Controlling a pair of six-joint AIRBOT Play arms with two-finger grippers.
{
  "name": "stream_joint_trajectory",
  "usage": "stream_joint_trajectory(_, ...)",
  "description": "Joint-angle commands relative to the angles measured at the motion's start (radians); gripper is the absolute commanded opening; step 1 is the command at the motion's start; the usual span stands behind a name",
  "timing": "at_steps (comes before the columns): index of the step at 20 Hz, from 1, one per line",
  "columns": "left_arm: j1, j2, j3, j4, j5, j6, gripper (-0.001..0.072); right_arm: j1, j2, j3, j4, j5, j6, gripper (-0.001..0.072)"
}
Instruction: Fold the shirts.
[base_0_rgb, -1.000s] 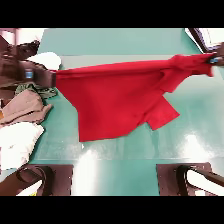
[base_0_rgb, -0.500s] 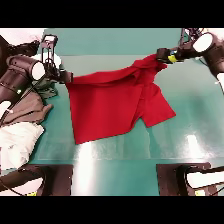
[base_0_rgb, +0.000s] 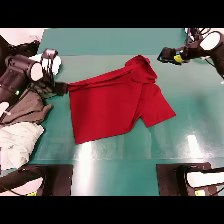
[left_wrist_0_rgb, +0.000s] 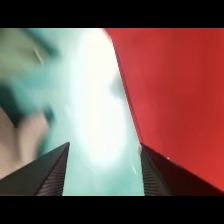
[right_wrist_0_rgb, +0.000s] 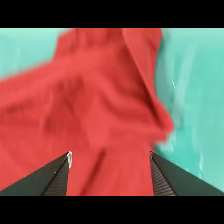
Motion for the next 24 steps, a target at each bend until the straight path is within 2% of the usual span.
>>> stream_joint_trajectory(1, -0.001, 0.110, -0.214, -0.163, -0.033, -0.016, 0.0501, -0.018, 0.038, 0.000, 0.000, 0.233, -0.068, 0.0552)
stream_joint_trajectory(5, -0.001, 0.290, -0.496, -0.281, 0.029, -0.076, 0.0501, -0.005, 0.071, 0.000, 0.001, 0.282, -0.072, 0.0552)
stream_joint_trajectory(9, -0.001, 0.344, -0.653, -0.418, 0.098, -0.076, 0.0501, 0.003, 0.081, 0.000, 0.004, 0.296, -0.072, 0.0552)
stream_joint_trajectory(14, -0.002, 0.344, -0.708, -0.482, 0.220, -0.076, 0.0501, 0.003, 0.081, 0.000, 0.003, 0.329, -0.071, 0.0552)
stream_joint_trajectory(24, -0.002, 0.337, -0.743, -0.504, 0.296, -0.076, 0.0500, 0.003, 0.080, 0.000, 0.004, 0.329, -0.071, 0.0552)
